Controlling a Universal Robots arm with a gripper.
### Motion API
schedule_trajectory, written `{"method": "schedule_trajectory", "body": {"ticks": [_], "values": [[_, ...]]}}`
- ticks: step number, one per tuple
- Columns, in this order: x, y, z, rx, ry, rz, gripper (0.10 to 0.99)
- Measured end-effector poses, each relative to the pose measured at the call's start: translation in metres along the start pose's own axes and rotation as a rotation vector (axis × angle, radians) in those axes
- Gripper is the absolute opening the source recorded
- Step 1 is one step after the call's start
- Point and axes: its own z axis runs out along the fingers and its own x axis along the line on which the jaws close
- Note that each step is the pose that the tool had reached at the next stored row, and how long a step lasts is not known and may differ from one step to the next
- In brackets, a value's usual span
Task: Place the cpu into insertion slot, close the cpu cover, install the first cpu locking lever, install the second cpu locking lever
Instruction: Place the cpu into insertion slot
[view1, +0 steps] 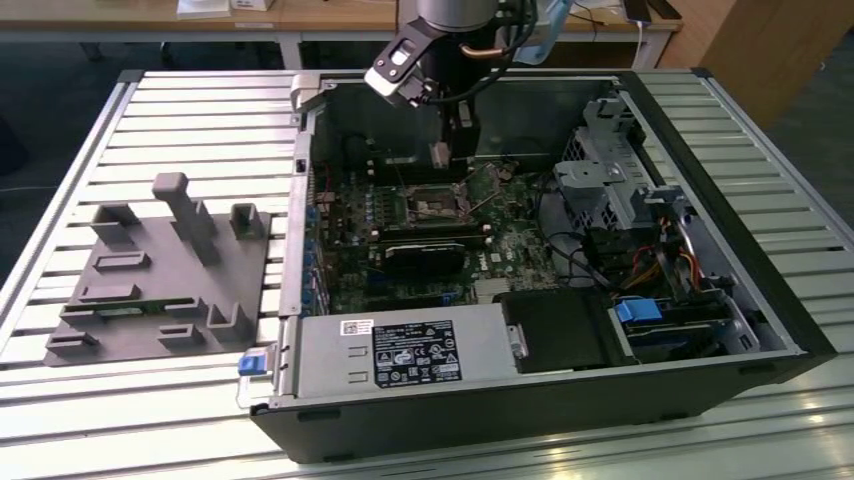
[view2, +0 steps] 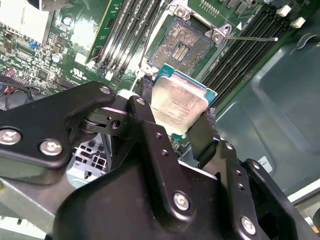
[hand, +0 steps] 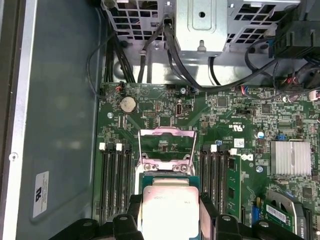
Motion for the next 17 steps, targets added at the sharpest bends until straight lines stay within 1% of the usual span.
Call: {"method": "schedule_trajectory", "body": {"ticks": [4, 10, 14, 17], "values": [[0.0001, -0.0004, 0.0039, 0.0, 0.0002, -0.003, 0.537], [0.0001, -0.0013, 0.0122, 0.001, 0.0003, -0.003, 0.537], [0.0, -0.0017, 0.0164, 0.007, 0.0004, -0.003, 0.537], [0.0, -0.0017, 0.0173, 0.008, -0.0012, -0.003, 0.537]]}}
